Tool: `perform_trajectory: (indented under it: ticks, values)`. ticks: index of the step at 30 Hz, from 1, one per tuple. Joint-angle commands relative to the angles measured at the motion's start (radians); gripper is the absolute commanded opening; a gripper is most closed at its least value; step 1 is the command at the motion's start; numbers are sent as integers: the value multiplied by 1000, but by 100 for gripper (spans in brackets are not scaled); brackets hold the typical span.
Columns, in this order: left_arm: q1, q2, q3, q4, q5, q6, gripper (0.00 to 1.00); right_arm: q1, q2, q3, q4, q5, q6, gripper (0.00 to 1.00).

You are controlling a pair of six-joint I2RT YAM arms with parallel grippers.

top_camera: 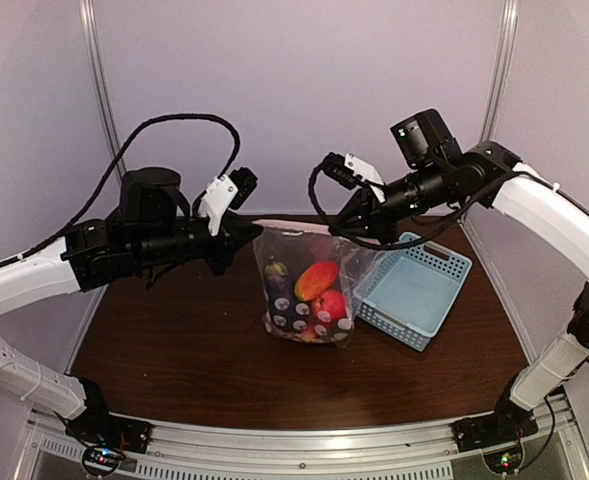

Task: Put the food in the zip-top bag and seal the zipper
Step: Zip the zipper on the zipper food storage bag.

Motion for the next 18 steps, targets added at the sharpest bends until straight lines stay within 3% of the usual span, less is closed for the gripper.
perform_trajectory:
  ticks: [1, 18]
  values:
    - [68, -65, -35, 32, -125, -21, 0, -82, -54, -52, -139, 60, -34, 0]
    - [115, -95, -115, 64, -120, -23, 0, -215, -94, -112, -198, 46, -86, 0]
